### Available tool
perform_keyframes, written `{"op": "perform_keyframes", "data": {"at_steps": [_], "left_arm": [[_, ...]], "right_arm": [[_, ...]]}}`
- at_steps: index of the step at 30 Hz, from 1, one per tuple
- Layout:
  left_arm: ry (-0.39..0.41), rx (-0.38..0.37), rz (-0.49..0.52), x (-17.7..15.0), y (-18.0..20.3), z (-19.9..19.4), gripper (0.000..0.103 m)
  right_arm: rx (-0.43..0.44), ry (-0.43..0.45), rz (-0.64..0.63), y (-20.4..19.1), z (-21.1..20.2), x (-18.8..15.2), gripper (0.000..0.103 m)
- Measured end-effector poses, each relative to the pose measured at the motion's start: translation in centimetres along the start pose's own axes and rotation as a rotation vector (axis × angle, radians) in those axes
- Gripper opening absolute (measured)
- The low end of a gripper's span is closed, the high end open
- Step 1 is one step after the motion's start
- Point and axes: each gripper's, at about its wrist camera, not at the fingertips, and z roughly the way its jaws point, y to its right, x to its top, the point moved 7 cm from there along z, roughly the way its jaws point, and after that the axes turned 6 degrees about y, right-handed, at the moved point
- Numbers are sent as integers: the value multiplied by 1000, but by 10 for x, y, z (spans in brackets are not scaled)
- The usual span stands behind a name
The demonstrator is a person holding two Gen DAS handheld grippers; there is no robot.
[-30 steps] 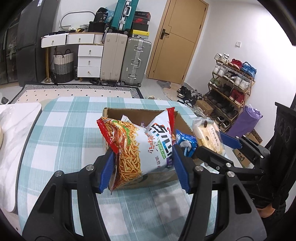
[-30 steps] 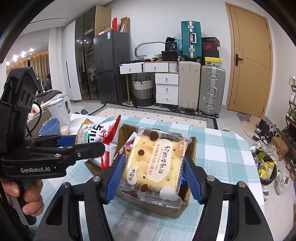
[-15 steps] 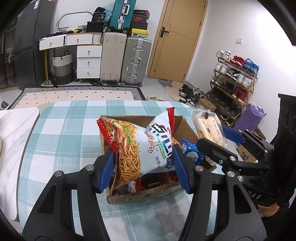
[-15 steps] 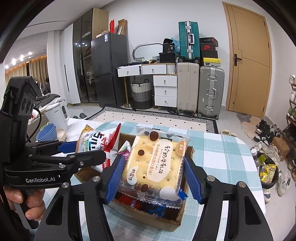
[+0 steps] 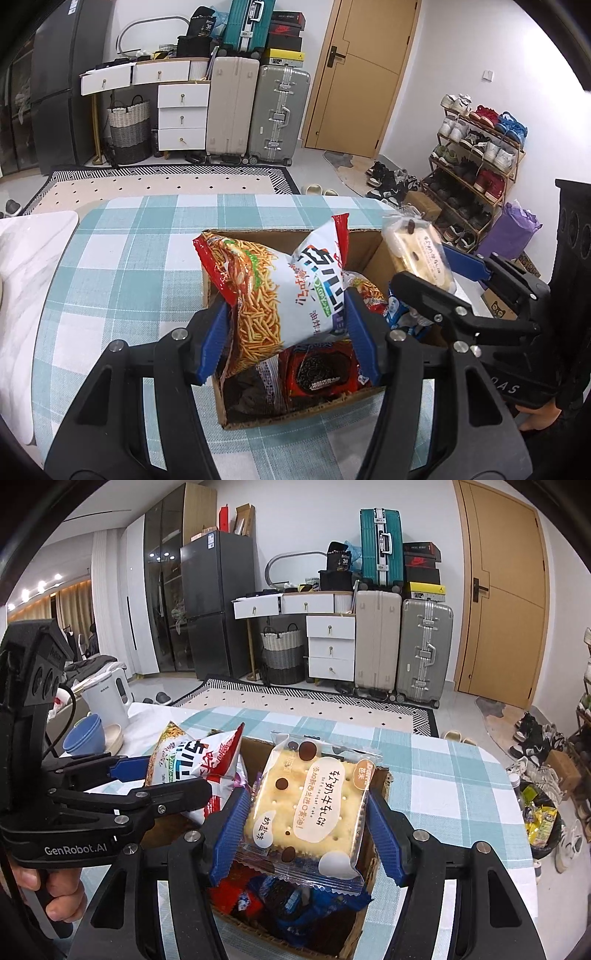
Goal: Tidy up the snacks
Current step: 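Lower both packs into the box, then open both grippers and withdraw from the box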
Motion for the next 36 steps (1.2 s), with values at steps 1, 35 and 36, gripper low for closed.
{"op": "perform_keyframes", "data": {"at_steps": [1,35,36], "left_arm": [[-3,1,1,0,0,3,57],[-28,15,-37,-16,-6,35,70],[-25,-1,-45,-16,-5,33,74]], "right_arm": [[0,-4,2,2,3,-2,64],[-59,-37,-10,24,-2,-22,99],[-58,-31,-2,26,-4,-21,100]]}}
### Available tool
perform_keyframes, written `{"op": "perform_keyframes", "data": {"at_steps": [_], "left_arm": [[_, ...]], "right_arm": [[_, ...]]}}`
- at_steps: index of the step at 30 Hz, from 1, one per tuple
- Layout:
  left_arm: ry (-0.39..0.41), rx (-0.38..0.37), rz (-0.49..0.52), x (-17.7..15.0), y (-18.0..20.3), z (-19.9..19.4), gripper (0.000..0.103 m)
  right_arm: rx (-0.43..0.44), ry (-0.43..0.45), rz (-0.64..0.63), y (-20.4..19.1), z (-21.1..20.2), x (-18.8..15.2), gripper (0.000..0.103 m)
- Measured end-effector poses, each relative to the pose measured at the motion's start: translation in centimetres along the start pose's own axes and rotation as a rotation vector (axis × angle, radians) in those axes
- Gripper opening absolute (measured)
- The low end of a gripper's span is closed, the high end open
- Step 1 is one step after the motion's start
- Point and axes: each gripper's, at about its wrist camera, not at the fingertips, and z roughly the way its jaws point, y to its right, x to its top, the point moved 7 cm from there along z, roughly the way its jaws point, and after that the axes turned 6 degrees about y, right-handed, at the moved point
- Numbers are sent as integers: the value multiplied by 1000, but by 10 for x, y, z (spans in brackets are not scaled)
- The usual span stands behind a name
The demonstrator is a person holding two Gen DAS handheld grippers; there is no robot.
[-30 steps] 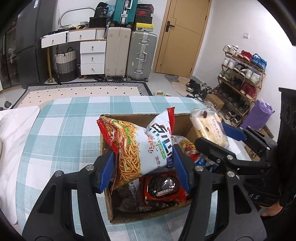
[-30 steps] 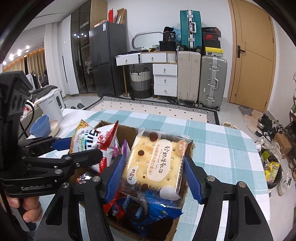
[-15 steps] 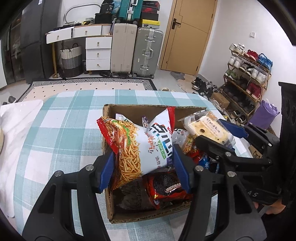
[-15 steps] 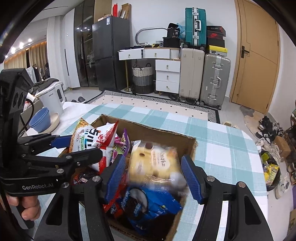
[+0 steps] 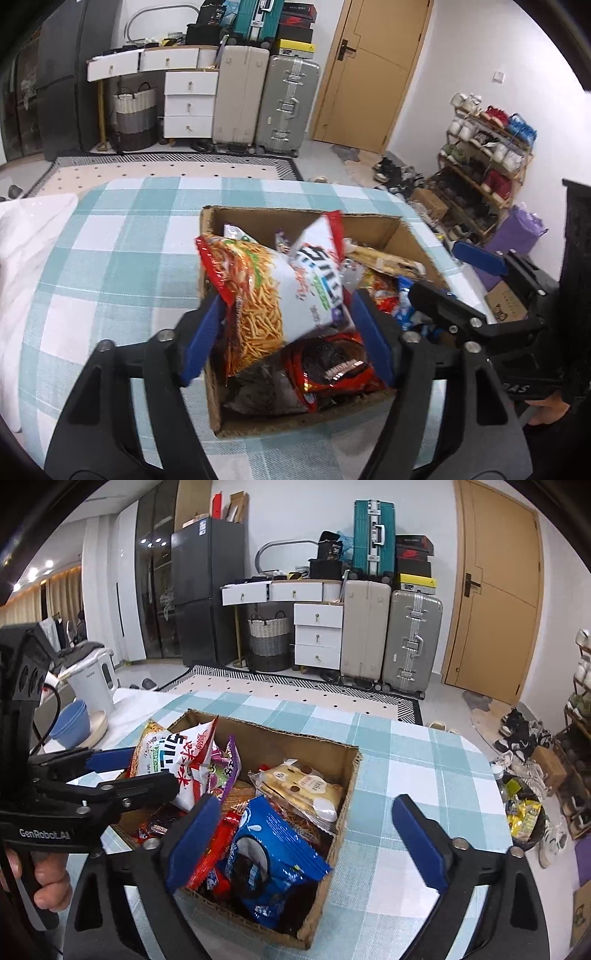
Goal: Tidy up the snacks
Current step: 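Open both grippers and withdraw from the box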
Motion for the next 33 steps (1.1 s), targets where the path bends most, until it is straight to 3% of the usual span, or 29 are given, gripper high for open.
{"op": "perform_keyframes", "data": {"at_steps": [10,13,20,33], "left_arm": [[16,-18,-9,0,-2,-26,88],[31,-18,-9,0,-5,-35,102],[56,-32,1,-3,-7,-56,102],[119,12,40,-14,-12,-97,102]], "right_arm": [[49,62,53,-2,-33,1,102],[57,77,53,-7,-39,0,102],[97,124,51,-22,-54,1,102],[122,177,54,-39,-83,-22,102]]}}
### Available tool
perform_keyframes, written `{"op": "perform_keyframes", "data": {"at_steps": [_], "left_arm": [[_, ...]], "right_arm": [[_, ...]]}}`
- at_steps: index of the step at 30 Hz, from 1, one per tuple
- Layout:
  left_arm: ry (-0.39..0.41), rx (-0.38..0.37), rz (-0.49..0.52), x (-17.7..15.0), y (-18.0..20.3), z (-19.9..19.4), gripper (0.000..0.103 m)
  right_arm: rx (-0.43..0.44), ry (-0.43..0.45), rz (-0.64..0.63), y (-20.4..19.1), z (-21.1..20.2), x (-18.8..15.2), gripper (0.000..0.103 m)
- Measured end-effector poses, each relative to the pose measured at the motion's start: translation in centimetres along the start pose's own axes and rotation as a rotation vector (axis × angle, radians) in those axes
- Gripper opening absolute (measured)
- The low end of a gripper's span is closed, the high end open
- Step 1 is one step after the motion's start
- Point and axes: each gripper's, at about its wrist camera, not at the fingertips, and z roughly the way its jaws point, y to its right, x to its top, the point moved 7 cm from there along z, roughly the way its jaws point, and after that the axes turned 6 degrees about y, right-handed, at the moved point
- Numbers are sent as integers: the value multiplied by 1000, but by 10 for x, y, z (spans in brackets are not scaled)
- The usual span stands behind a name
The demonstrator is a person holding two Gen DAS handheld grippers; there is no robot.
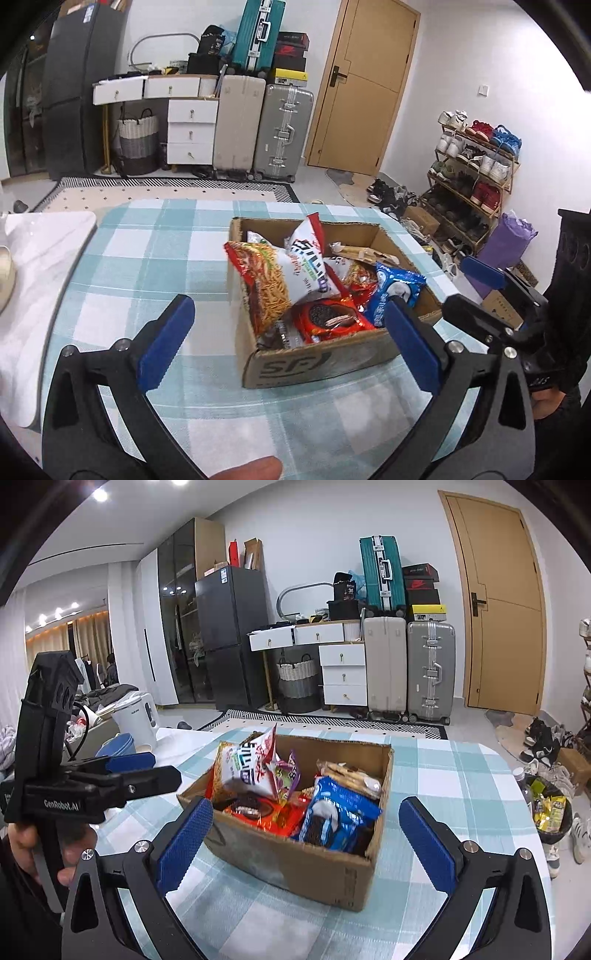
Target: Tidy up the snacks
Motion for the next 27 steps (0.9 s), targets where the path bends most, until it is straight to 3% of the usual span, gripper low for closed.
{"op": "perform_keyframes", "data": {"at_steps": [11,18,27], "left_arm": [[40,46,30,-27,-2,-23,103],[113,90,34,-46,-12,-35,103],[144,86,81,-66,-13,-41,103]], "right_arm": [[-10,50,-1,-4,-27,-27,102],[-22,91,-9,-6,-41,-43,102],[-31,115,10,-2,-47,-53,102]]}}
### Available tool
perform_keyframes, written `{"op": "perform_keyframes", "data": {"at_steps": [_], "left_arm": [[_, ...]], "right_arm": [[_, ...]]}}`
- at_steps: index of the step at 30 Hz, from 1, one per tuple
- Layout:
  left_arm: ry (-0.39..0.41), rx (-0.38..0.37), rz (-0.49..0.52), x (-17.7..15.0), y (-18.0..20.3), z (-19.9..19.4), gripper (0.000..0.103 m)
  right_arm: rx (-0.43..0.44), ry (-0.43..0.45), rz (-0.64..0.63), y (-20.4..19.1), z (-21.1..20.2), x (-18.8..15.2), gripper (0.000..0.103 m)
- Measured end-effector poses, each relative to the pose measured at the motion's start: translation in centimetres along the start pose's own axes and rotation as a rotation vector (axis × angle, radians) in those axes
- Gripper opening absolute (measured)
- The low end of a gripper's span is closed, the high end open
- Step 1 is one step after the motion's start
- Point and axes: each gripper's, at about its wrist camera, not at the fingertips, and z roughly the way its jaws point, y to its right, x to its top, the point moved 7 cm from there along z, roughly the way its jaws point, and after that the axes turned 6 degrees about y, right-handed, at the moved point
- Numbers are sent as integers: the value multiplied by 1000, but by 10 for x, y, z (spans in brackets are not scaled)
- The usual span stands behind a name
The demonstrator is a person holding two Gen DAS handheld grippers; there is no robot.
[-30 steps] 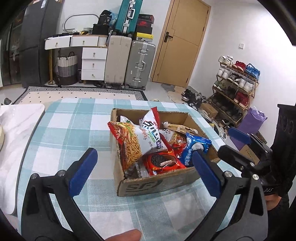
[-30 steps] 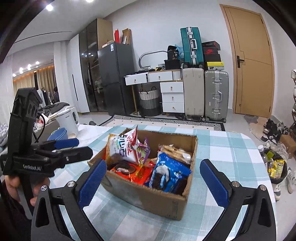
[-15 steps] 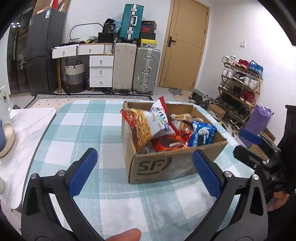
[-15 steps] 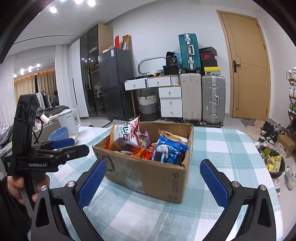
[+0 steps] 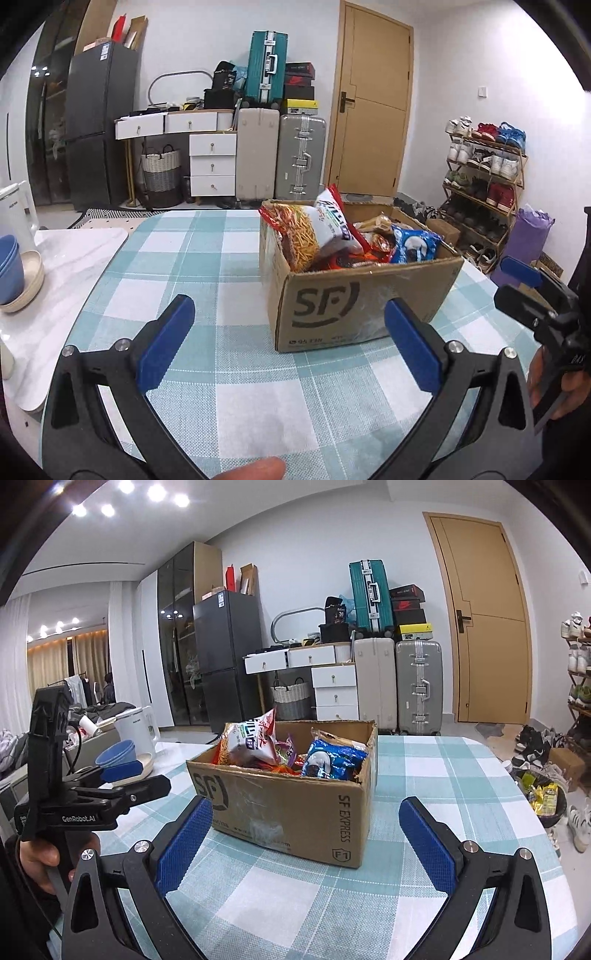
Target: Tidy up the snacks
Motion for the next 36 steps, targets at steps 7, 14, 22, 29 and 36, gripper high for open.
{"op": "perform_keyframes", "data": {"at_steps": [7,14,22,29,36], "left_arm": [[17,12,-1,-9,-3,2,103],[6,32,-12,-18,-12,12,103],[5,31,-28,-19,-17,18,103],[18,36,-26,-20,-18,16,103],[20,35,-25,-21,-17,15,103]], "right_arm": [[-4,11,-25,-2,0,-3,102],[-21,25,-72,-10,-2,-3,102],[-23,23,-67,-8,-2,-5,102],[-21,20,-64,-7,-2,-6,102],[-21,19,-56,-6,-3,-7,102]]}}
